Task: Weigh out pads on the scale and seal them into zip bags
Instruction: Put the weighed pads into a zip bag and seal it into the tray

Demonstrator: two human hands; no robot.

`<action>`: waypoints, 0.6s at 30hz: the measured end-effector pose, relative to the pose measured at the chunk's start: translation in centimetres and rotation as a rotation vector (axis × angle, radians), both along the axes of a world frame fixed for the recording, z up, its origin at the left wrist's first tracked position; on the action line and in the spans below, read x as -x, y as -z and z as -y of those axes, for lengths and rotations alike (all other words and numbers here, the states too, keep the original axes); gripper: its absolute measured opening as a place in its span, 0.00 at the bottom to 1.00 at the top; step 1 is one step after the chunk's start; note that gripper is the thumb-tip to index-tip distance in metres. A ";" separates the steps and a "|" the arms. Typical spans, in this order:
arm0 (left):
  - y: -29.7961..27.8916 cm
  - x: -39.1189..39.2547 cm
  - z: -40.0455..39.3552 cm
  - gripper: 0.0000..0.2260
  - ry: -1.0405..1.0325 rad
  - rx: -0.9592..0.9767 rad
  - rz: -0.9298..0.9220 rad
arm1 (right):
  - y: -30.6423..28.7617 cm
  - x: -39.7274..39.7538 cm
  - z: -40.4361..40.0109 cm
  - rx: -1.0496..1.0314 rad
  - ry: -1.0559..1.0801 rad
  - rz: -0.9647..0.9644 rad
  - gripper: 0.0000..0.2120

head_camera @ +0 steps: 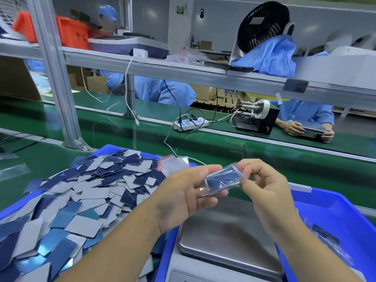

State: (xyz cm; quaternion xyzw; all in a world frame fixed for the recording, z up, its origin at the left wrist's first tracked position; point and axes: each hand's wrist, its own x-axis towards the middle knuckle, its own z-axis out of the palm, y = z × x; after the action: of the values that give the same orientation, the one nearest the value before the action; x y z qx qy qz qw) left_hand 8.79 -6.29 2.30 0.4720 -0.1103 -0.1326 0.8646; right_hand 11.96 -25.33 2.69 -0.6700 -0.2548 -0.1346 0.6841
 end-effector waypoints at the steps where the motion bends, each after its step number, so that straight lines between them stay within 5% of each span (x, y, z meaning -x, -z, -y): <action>1: 0.1 0.1 0.1 0.13 -0.032 -0.046 0.017 | 0.0 0.0 0.0 0.008 0.001 -0.019 0.17; 8: 0.4 -0.5 0.5 0.11 -0.184 -0.138 0.037 | 0.4 -0.6 0.2 0.028 -0.133 -0.271 0.07; 18: 0.6 -0.6 0.8 0.15 -0.301 -0.198 0.145 | 0.4 -0.5 0.3 0.039 0.019 -0.158 0.09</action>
State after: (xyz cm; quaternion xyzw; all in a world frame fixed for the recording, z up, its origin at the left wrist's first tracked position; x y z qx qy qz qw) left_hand 9.39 -7.04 1.70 0.5741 -0.0871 0.0224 0.8138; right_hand 12.45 -25.61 2.29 -0.6944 -0.1960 -0.0827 0.6875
